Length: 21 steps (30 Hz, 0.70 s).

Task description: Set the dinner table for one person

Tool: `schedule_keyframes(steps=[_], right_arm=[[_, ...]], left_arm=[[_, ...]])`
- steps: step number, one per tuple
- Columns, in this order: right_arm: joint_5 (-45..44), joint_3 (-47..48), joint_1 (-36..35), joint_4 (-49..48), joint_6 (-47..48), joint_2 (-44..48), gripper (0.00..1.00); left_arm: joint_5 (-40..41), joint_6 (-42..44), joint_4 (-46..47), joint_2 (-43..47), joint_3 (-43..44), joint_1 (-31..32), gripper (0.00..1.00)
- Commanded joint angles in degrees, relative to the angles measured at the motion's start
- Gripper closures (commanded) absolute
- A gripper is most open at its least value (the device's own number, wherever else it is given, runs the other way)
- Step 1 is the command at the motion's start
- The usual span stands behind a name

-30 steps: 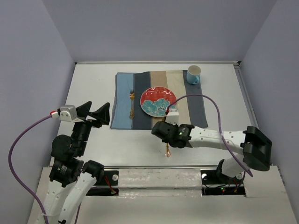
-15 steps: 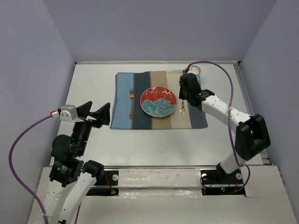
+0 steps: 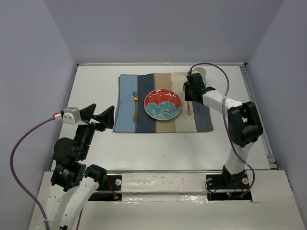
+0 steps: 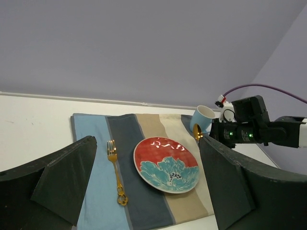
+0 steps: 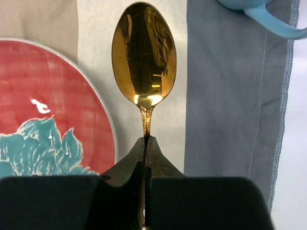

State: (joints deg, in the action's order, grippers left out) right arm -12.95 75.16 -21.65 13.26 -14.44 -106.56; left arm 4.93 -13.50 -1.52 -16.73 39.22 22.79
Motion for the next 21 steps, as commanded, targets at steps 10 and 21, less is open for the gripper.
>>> schedule_keyframes(steps=[10,21], right_arm=[[3.5,5.1,2.3,-3.0,0.7,-5.8,1.00],[2.8,6.1,2.3,-2.9,0.7,-8.4,1.00]], left_arm=[[-0.4,0.8,2.9,-1.3,0.2,0.1,0.01],[-0.4,0.7,2.9,-2.2,0.2,-0.1,0.01]])
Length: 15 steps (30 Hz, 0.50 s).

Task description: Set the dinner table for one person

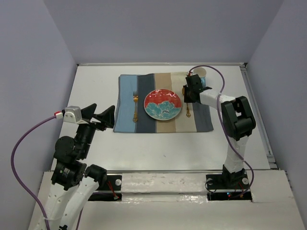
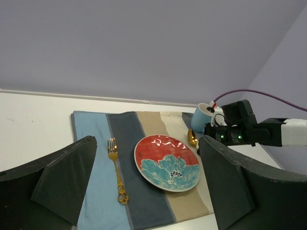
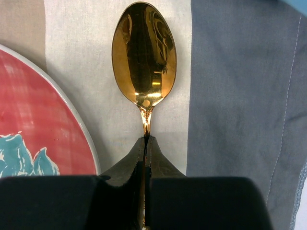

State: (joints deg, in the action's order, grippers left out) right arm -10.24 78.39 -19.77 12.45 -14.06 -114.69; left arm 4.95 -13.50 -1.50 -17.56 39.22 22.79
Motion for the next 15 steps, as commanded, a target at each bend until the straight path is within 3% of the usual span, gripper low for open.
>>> schedule_keyframes(steps=[1,10,15], right_arm=[[-0.2,2.9,0.4,-2.1,0.4,-0.4,1.00],[-2.0,3.0,0.4,-2.0,0.4,-0.3,0.95],[-2.0,3.2,0.4,-2.0,1.1,-0.6,0.86]], left_arm=[[-0.4,0.7,2.9,-1.4,0.2,-0.1,0.01],[-0.5,0.7,2.9,-1.8,0.2,-0.6,0.01],[-0.6,0.7,2.9,-1.9,0.1,-1.0,0.01]])
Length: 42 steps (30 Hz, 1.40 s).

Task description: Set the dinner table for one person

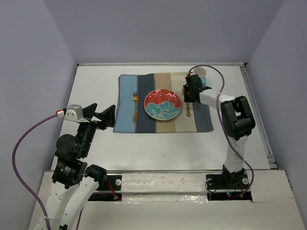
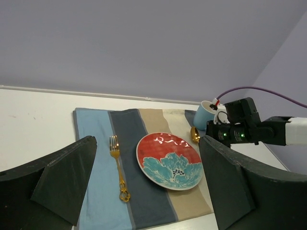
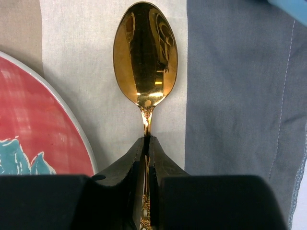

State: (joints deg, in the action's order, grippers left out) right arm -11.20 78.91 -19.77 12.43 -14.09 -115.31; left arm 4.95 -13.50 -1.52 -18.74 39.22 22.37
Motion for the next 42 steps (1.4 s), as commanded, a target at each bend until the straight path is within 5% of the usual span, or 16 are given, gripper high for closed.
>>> schedule_keyframes(steps=[1,7,15,22,31,34,35,38,39,42], right_arm=[[-1.1,2.6,0.4,-2.0,1.2,0.0,0.84],[-1.4,2.7,0.4,-1.7,1.3,0.5,0.73],[1.4,1.3,0.4,0.4,-1.9,8.3,0.71],[10.7,-10.8,-0.8,-3.4,-7.6,29.8,0.71],[19.6,-29.3,-1.6,-14.0,-9.8,71.4,0.73],[18.7,-31.8,-1.6,-10.6,-9.1,80.3,0.56],[17.6,-32.1,-1.6,-9.5,-8.9,81.9,0.38],[14.1,-32.9,-1.6,-5.4,-9.0,85.8,0.17],[11.8,-33.5,-1.6,-4.0,-9.4,87.0,0.01],[7.8,-34.3,-1.6,-1.9,-10.3,88.0,0.00]], left_arm=[[-0.6,0.7,2.8,-0.8,0.1,-0.6,0.01],[-0.6,0.6,2.9,-0.7,0.1,-0.7,0.01],[-0.6,0.7,2.9,-0.8,0.1,-0.8,0.01],[-0.5,1.0,3.1,-0.5,0.0,-1.2,0.01],[-0.5,1.8,3.5,1.1,-0.4,-1.6,0.01],[-1.2,2.2,4.5,2.0,-0.8,-1.8,0.01],[-1.9,2.5,4.8,2.1,-1.1,-1.9,0.01],[-4.2,2.2,5.9,2.0,-1.3,-1.9,0.01],[-5.5,2.1,7.0,2.4,-1.9,-2.0,0.01],[-6.4,1.8,7.6,3.0,-2.4,-2.2,0.01]])
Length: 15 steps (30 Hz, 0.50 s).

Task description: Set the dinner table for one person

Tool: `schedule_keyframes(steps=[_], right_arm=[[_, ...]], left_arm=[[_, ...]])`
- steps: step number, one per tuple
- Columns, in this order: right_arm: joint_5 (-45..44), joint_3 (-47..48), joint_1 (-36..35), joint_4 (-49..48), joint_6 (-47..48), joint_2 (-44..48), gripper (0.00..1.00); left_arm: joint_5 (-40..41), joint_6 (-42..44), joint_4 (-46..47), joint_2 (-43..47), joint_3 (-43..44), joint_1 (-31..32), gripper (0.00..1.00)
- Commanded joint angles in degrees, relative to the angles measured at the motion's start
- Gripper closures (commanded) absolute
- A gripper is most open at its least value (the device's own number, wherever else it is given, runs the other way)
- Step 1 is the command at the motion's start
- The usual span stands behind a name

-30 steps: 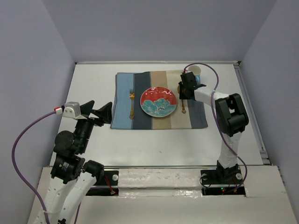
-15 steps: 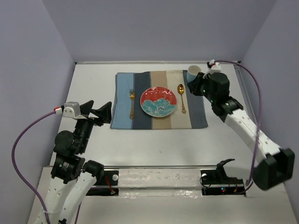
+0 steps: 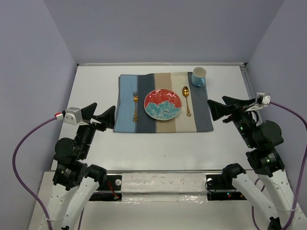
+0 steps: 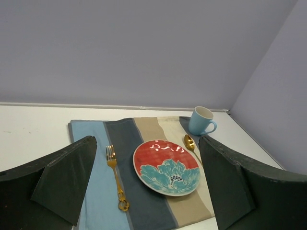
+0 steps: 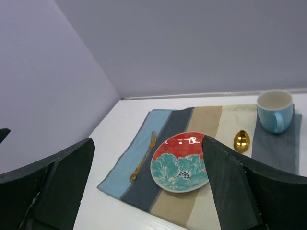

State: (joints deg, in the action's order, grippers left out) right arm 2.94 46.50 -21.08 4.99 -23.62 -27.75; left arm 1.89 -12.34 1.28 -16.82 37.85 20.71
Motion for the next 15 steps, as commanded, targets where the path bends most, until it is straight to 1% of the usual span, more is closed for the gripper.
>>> schedule_keyframes(steps=[1,2,6,11,15], right_arm=[[-7.3,-2.2,-0.3,6.9,-0.7,0.5,0.00],[-9.2,-2.4,-0.3,7.5,-0.8,0.8,0.00],[-12.0,-2.4,-0.3,10.2,-0.7,1.5,0.00],[-13.1,-1.4,-0.3,10.3,0.3,5.5,0.00],[-12.2,-0.5,-0.3,10.2,2.2,5.3,0.00]], left_arm=[[-3.2,0.6,5.0,1.3,-1.1,-0.7,0.01],[-3.0,0.6,5.3,1.4,-1.3,-0.8,0.01],[-4.5,0.6,7.1,1.8,-2.4,-1.0,0.01],[-8.1,1.3,7.2,0.0,-2.2,-1.4,0.01],[-9.0,1.2,6.1,-1.9,-1.5,-1.5,0.01]])
